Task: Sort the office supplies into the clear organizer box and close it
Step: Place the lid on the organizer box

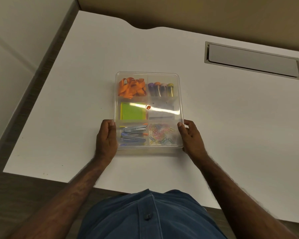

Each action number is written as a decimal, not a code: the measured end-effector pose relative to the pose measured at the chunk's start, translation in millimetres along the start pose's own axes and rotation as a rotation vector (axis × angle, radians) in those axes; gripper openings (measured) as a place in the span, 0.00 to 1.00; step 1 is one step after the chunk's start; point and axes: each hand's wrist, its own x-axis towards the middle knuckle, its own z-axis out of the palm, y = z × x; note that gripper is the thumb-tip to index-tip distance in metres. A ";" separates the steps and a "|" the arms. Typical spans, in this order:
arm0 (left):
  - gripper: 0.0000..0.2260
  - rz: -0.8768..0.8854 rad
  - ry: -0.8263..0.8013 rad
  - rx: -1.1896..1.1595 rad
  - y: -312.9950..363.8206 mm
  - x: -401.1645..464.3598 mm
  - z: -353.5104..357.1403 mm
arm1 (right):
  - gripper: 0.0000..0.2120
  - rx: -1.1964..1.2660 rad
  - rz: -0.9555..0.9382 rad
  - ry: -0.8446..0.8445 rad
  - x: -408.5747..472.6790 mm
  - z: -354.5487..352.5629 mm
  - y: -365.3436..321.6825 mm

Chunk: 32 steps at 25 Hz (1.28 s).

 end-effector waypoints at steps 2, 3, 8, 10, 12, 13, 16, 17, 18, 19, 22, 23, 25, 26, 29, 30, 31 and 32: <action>0.14 -0.007 -0.030 0.020 -3.7 5.7 -10.4 | 0.18 0.028 0.001 0.008 2.9 -6.1 -6.5; 0.15 -0.016 -0.031 0.031 -3.9 11.5 -16.1 | 0.18 0.027 -0.016 0.037 5.7 -9.0 -12.2; 0.17 -0.060 0.032 0.028 24.8 83.6 -23.8 | 0.22 0.039 -0.095 0.138 50.8 -10.1 -65.4; 0.20 -0.116 0.021 0.012 38.8 125.2 -12.8 | 0.20 0.084 -0.086 0.110 79.6 -5.2 -88.5; 0.22 -0.123 0.018 0.097 48.6 160.8 -0.6 | 0.20 0.153 -0.012 0.079 108.9 0.4 -107.7; 0.23 -0.116 0.022 0.140 51.1 174.9 5.4 | 0.21 0.186 0.041 0.071 123.7 2.7 -114.7; 0.20 -0.133 0.044 0.146 53.2 200.4 18.6 | 0.19 0.277 0.174 0.052 156.3 7.1 -125.0; 0.19 -0.151 0.049 0.133 51.9 204.5 21.5 | 0.17 0.304 0.193 0.049 163.1 7.9 -125.6; 0.17 -0.172 0.047 0.121 49.6 208.4 23.7 | 0.14 0.331 0.202 0.051 168.5 8.3 -125.6; 0.15 -0.194 0.040 0.103 46.4 211.2 24.4 | 0.11 0.354 0.208 0.049 172.5 8.7 -124.1; 0.12 -0.258 0.000 -0.009 38.0 216.7 26.0 | 0.07 0.441 0.235 0.020 178.1 7.0 -120.4; 0.12 -0.274 -0.007 -0.049 36.7 218.6 27.3 | 0.06 0.476 0.250 0.016 179.4 5.9 -119.3; 0.12 -0.308 -0.005 -0.128 33.5 222.2 30.5 | 0.07 0.549 0.276 0.017 182.6 3.7 -116.8; 0.13 -0.327 -0.007 -0.162 32.8 223.7 31.9 | 0.09 0.582 0.285 0.018 183.8 2.4 -115.1; 0.15 -0.338 -0.003 -0.190 34.6 225.7 35.5 | 0.11 0.601 0.269 0.005 182.7 -0.7 -115.2; 0.16 -0.320 0.012 -0.148 35.5 225.3 36.5 | 0.09 0.587 0.250 0.003 181.1 -0.9 -116.6; 0.19 -0.300 0.029 -0.093 36.7 223.7 36.6 | 0.07 0.566 0.221 0.009 178.6 -1.2 -118.1; 0.22 -0.288 0.043 -0.047 37.5 220.1 36.6 | 0.08 0.546 0.189 0.017 175.1 -1.7 -119.0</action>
